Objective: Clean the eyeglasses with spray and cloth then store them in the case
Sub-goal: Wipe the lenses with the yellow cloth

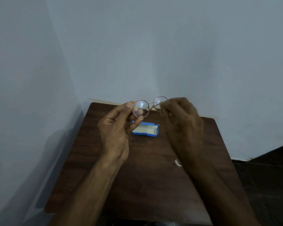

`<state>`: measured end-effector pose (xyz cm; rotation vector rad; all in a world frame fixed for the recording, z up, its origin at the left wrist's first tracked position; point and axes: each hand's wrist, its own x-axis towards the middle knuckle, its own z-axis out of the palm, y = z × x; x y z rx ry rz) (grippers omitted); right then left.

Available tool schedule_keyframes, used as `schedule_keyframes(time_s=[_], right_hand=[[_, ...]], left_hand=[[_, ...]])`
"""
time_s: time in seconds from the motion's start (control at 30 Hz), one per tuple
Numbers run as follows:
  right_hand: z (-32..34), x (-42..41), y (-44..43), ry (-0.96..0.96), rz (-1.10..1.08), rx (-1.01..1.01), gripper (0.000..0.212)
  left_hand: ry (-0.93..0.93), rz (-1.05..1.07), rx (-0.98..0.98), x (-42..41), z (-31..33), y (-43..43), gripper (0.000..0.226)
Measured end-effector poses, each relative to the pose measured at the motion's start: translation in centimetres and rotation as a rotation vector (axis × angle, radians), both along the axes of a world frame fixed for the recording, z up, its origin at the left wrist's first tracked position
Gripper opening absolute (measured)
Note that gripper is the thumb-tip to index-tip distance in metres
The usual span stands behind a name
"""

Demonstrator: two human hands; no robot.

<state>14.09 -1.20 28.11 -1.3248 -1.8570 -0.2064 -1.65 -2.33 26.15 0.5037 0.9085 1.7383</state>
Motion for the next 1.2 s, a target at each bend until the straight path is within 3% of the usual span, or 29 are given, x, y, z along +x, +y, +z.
schedule_keyframes(time_s=[0.1,0.27,0.43,0.6,0.73,0.87,1.03,1.2], right_hand=[[0.9,0.2,0.7,0.076,-0.046,0.021,0.007],[0.8,-3.0,-2.7,0.017,0.172,0.008,0.012],[1.5,-2.7,-0.7,0.074,0.062,0.008,0.015],[1.0,-3.3,-2.0,-0.017,0.169,-0.067,0.013],[1.2,-2.0,0.2,0.047,0.020,0.001,0.011],[0.5,-4.0,-2.5,-0.026,0.200,-0.058,0.009],[0.6,-2.0,0.6,0.075,0.093,-0.044,0.009],[0.7,-3.6,-1.6,0.020,0.242,-0.093,0.010]], left_hand=[[-0.016,0.007,-0.012,0.6,0.0,0.1,0.012],[0.042,0.016,0.003,1.8,0.1,0.1,0.012],[0.025,0.021,-0.029,2.5,-0.2,-0.2,0.012],[-0.004,0.039,-0.056,2.5,-0.7,-0.3,0.014],[0.005,0.059,-0.042,2.5,-0.6,-0.3,0.014],[0.011,0.060,-0.041,2.0,-0.4,-0.1,0.015],[0.033,0.103,-0.028,2.4,-0.5,-0.1,0.017],[0.062,0.108,-0.025,2.5,-0.9,-0.1,0.017]])
